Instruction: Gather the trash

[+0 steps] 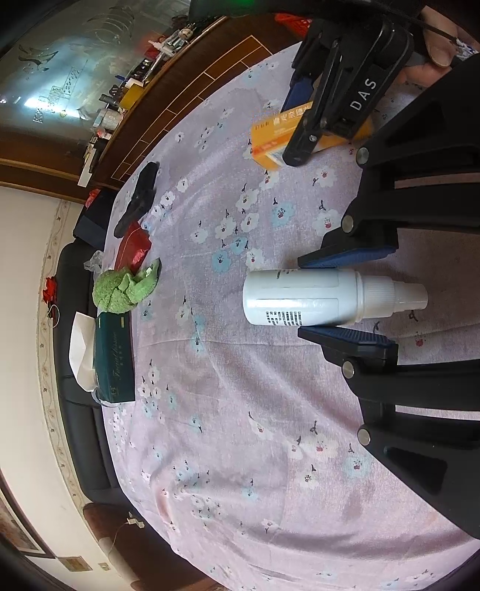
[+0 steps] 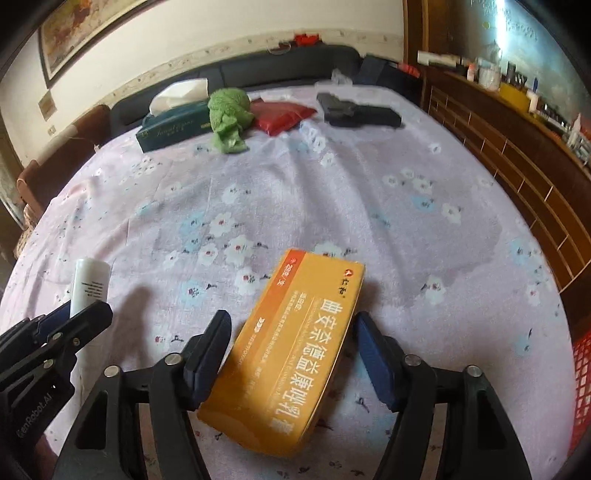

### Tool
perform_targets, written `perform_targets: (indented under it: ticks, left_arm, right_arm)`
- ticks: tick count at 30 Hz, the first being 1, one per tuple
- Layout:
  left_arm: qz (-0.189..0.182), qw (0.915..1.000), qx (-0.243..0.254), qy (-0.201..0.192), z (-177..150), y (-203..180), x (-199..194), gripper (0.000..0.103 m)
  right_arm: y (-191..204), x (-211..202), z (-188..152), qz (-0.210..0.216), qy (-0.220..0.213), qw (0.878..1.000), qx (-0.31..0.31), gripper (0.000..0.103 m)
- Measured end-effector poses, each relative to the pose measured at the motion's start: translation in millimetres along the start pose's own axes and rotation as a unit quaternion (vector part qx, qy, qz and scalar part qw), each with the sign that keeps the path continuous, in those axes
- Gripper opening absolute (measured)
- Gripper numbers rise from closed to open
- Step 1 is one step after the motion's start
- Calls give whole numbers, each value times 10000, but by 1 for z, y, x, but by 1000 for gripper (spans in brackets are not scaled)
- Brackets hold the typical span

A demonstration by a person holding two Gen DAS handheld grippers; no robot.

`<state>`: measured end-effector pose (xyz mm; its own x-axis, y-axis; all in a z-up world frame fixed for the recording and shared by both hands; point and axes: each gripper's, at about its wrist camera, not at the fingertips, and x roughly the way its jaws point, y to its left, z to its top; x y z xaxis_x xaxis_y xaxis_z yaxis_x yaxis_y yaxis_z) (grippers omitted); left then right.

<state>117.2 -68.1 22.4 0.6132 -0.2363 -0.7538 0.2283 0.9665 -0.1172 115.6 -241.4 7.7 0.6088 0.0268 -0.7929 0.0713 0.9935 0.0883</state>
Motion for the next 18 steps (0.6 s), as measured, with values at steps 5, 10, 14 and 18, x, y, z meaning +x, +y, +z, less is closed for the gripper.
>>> perform_targets:
  ticks: [5,10,14,18]
  left_arm:
    - [-25,10000,-41,-48,1,0,-2,28]
    - [15,9999,2,-135,1,-2,-4,28]
    - [30,9998,-18,-172,1,-1,-5,28]
    - [82,9998,-20,-196,1,-2,-5,28]
  right_arm:
    - [-1,-5,-3,333,-249,9991,-38,51]
    - [6,-23,-7,342,-795,9957,-344,51]
    - [14,-31,-9,459,-977,9929,-498,51]
    - [17,-33,-11,443,-1033,9922,-543,51]
